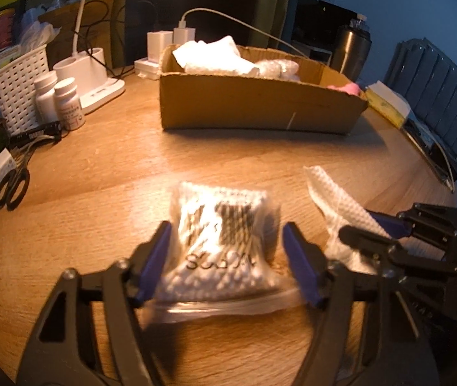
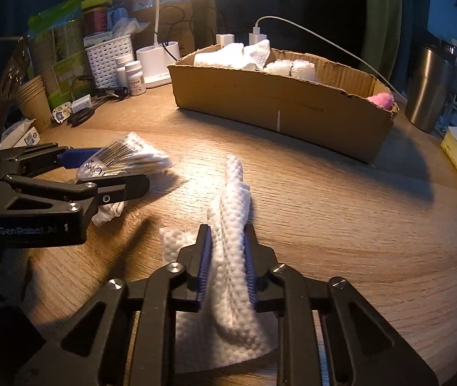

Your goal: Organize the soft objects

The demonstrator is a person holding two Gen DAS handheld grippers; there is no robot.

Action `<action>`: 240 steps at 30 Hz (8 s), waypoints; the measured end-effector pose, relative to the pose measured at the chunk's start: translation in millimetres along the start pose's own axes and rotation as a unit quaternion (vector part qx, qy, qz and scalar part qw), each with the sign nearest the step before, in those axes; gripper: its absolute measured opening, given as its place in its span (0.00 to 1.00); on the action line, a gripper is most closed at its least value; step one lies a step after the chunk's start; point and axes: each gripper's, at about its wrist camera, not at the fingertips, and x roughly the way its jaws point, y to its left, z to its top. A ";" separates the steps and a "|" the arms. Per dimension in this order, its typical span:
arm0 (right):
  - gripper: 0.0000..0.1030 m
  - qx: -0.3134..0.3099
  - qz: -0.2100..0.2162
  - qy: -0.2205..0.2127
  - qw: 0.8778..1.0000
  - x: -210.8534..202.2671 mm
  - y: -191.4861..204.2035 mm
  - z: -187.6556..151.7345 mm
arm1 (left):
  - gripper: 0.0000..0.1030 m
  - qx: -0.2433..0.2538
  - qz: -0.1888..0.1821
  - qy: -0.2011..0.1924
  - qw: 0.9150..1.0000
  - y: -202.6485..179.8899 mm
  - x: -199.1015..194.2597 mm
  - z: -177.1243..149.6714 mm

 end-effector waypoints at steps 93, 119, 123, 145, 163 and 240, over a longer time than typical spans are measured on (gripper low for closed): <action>0.17 0.064 -0.044 -0.150 0.986 -94.4 -101.3 58.8 | 0.46 0.092 -0.028 -0.096 0.991 -76.7 -57.2 89.6; 0.17 0.068 -0.044 -0.178 0.981 -78.3 -125.2 112.7 | 0.46 0.066 -0.016 -0.138 0.988 -60.3 -45.9 149.6; 0.17 0.067 -0.050 -0.175 0.981 -73.2 -119.8 121.4 | 0.46 0.051 -0.021 -0.146 0.988 -46.9 -44.5 155.6; 0.17 0.089 -0.063 -0.135 0.985 -9.6 -121.2 146.2 | 0.46 -0.001 -0.025 -0.169 0.985 9.1 3.9 176.6; 0.17 0.091 -0.038 -0.080 0.992 52.0 -127.6 142.9 | 0.46 0.000 -0.025 -0.085 0.996 7.8 78.0 175.1; 0.68 0.057 -0.119 -0.181 0.975 -115.9 -65.8 119.0 | 0.73 0.040 -0.038 -0.206 0.977 -43.9 -92.7 137.1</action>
